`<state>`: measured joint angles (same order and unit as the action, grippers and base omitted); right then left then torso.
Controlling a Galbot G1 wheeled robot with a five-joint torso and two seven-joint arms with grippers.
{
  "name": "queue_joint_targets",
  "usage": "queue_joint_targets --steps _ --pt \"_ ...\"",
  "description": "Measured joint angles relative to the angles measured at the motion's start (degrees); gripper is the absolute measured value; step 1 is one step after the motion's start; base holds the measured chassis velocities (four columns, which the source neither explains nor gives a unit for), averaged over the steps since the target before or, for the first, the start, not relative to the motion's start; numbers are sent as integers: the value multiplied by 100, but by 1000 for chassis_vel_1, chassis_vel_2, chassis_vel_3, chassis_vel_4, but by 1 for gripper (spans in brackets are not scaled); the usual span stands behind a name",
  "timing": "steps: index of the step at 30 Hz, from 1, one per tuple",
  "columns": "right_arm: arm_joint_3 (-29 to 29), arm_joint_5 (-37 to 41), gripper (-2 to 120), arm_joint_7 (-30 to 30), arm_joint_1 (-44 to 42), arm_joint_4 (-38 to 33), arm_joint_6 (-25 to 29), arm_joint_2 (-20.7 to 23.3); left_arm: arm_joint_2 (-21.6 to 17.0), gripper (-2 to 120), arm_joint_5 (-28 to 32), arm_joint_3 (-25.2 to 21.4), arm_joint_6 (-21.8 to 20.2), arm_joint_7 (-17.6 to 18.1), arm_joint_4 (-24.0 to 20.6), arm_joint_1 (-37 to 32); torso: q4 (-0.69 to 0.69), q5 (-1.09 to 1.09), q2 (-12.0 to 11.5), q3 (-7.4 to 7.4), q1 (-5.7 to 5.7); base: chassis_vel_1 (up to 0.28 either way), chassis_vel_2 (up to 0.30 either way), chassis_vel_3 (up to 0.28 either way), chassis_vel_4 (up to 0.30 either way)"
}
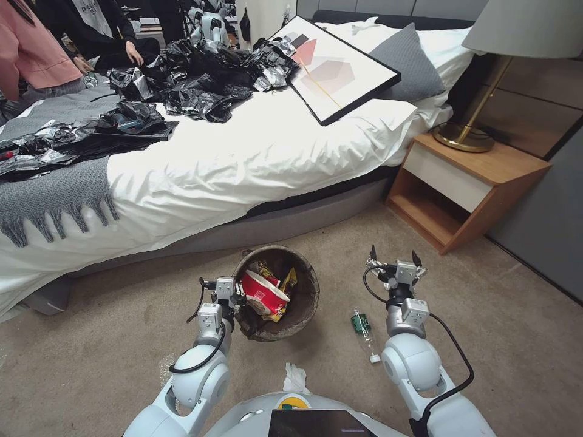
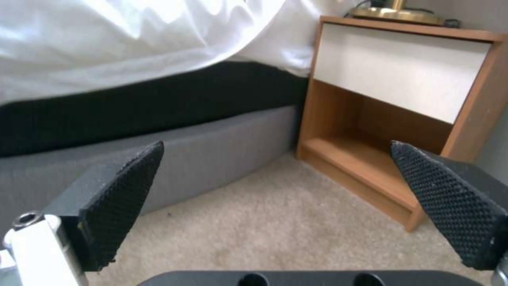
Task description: Pick up the trash bin, then pick up the garbage from the floor and place it into the trash bin.
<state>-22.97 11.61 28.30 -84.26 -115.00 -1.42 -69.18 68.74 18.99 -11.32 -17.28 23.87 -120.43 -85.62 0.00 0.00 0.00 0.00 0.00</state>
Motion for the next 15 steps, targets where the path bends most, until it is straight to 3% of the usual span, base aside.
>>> queue_joint_targets --steps 5,6,10,15 --pt "113 332 100 31 60 106 -273 668 -33 0 5 -9 0 1 -21 -12 0 1 0 0 0 0 0 0 0" --pt "195 589 100 29 91 161 -359 993 -47 0 8 -16 -1 2 -30 -20 -1 1 0 0 0 0 0 0 0" --pt "444 1267 100 28 231 375 -491 1502 -72 0 10 -23 -1 2 -47 -43 -1 1 0 0 0 0 0 0 0" --pt "748 1768 100 19 434 631 -562 1853 -88 0 10 -25 -1 3 -54 -55 0 2 0 0 0 0 0 0 0"
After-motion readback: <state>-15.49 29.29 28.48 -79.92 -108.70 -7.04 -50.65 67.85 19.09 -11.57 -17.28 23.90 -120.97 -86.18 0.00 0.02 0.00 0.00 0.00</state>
